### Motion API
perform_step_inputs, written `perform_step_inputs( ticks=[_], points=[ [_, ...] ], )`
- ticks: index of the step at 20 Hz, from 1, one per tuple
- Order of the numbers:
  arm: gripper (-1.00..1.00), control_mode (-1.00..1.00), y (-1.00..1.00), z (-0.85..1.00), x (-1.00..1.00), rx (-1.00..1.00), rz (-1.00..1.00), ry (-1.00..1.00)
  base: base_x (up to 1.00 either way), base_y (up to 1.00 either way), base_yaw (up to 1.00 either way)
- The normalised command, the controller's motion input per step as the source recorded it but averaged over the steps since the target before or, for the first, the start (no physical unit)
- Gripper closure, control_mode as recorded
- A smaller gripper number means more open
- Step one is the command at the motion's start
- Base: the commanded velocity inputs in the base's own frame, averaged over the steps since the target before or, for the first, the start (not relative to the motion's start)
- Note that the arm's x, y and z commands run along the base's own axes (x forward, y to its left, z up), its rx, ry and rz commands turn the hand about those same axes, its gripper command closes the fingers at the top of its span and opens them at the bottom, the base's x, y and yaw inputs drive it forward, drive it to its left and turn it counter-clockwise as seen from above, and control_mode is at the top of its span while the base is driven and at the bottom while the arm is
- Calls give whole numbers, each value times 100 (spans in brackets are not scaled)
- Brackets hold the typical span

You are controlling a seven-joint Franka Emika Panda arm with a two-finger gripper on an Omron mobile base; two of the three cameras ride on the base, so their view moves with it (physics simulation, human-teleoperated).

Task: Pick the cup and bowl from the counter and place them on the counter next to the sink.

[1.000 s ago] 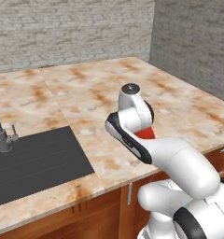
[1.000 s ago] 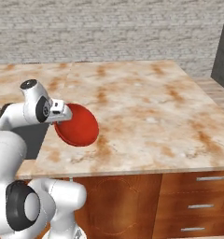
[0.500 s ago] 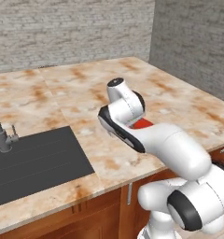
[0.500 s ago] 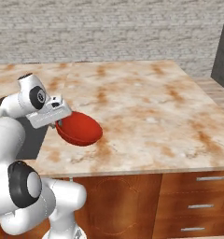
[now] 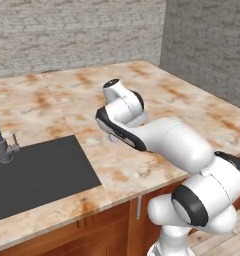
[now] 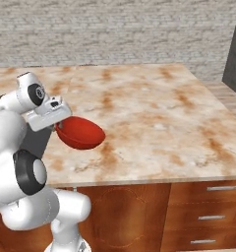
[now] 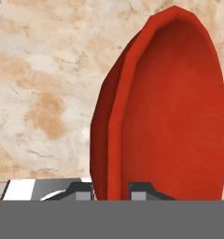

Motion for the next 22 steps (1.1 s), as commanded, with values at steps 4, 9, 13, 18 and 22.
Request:
perform_step_inputs(
  ticks=[4, 9, 13, 18, 22],
  points=[
    [100, -100, 17, -24, 13, 1, 2, -8, 0, 0, 0],
    [100, -100, 21, -36, 21, 0, 3, -9, 0, 0, 0],
    [100, -100, 29, -15, 17, 0, 4, -2, 0, 0, 0],
    [100, -100, 36, -2, 21, 0, 9, 0, 0, 0, 0],
    [100, -100, 23, -8, 8, 0, 7, 4, 0, 0, 0]
  ],
)
